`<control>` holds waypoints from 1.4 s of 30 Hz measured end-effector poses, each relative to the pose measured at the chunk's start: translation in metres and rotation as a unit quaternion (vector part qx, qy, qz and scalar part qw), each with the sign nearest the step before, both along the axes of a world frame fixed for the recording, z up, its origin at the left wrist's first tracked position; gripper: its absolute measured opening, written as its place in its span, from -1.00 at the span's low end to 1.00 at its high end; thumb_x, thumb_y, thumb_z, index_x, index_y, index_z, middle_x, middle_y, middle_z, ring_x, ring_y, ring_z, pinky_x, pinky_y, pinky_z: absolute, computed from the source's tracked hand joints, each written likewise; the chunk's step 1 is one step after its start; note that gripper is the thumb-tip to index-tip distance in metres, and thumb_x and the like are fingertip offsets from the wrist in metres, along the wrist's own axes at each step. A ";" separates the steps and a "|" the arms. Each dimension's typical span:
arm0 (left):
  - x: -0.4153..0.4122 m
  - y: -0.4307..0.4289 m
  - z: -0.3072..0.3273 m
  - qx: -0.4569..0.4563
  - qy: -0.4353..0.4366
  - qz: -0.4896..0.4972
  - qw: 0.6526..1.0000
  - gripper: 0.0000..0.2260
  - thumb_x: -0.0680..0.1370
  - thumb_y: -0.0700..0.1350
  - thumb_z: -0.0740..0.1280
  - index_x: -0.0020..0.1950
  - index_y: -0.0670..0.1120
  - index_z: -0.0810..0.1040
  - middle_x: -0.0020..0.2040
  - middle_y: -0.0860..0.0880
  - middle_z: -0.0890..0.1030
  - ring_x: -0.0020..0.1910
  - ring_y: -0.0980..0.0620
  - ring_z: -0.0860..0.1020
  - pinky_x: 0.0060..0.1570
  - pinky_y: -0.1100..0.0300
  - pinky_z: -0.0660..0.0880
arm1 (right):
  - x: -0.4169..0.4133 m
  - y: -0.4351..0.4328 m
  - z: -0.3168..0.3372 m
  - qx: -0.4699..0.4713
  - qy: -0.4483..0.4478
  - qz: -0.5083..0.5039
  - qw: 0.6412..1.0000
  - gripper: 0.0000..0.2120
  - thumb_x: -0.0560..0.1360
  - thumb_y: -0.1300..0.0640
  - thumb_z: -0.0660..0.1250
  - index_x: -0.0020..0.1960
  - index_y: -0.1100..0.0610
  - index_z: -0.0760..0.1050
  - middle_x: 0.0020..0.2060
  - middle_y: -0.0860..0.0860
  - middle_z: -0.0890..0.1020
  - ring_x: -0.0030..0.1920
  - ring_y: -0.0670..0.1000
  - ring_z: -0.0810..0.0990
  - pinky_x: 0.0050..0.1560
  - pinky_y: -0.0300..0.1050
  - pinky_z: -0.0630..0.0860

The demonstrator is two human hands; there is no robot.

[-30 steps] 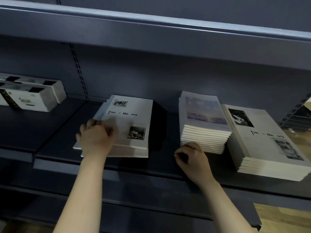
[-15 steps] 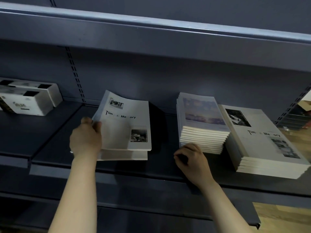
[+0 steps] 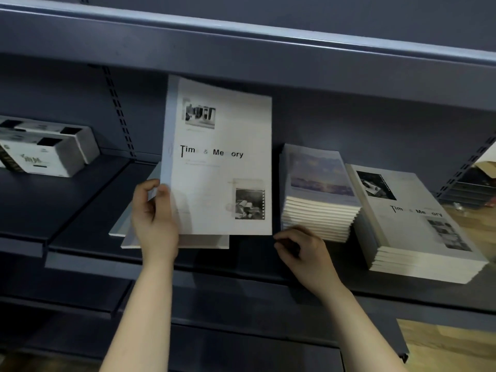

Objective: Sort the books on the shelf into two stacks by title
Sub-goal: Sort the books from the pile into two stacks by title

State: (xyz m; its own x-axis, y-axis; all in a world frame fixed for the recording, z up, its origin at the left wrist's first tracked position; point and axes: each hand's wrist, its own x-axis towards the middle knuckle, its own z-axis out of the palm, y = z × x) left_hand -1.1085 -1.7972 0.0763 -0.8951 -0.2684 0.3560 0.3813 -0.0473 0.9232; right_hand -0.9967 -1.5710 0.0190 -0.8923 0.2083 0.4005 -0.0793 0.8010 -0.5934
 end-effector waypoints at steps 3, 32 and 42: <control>0.013 0.022 0.005 0.038 0.011 -0.029 0.999 -0.92 0.63 -0.19 0.17 0.00 -0.06 0.44 -0.30 0.30 0.51 -0.30 0.33 0.43 -0.25 0.46 0.37 | 0.009 -0.001 0.018 -0.095 0.014 -0.013 0.995 -0.82 0.48 0.25 0.37 -0.02 -0.02 0.58 -0.18 -0.11 0.64 -0.19 -0.15 0.59 -0.17 -0.33 0.49; 0.118 0.193 -0.011 -0.087 -0.002 -0.270 0.959 -0.88 0.64 -0.02 0.11 0.14 0.09 0.38 -0.03 0.35 0.52 -0.04 0.33 0.50 -0.16 0.50 0.41 | 0.113 0.135 0.065 -0.359 0.176 -0.144 0.905 -0.83 0.54 0.34 0.26 0.09 0.19 0.51 -0.11 0.03 0.63 -0.10 -0.02 0.59 -0.09 -0.14 0.49; 0.106 0.204 -0.056 -0.362 0.051 -0.260 0.894 -0.71 0.64 -0.01 0.05 -0.16 -0.03 0.46 -0.25 0.07 0.52 -0.23 0.13 0.47 -0.17 0.11 0.45 | 0.136 0.190 0.058 -0.288 0.177 -0.248 0.908 -0.88 0.49 0.21 0.30 -0.09 0.01 0.55 -0.24 0.02 0.62 -0.23 0.13 0.57 -0.32 0.04 0.52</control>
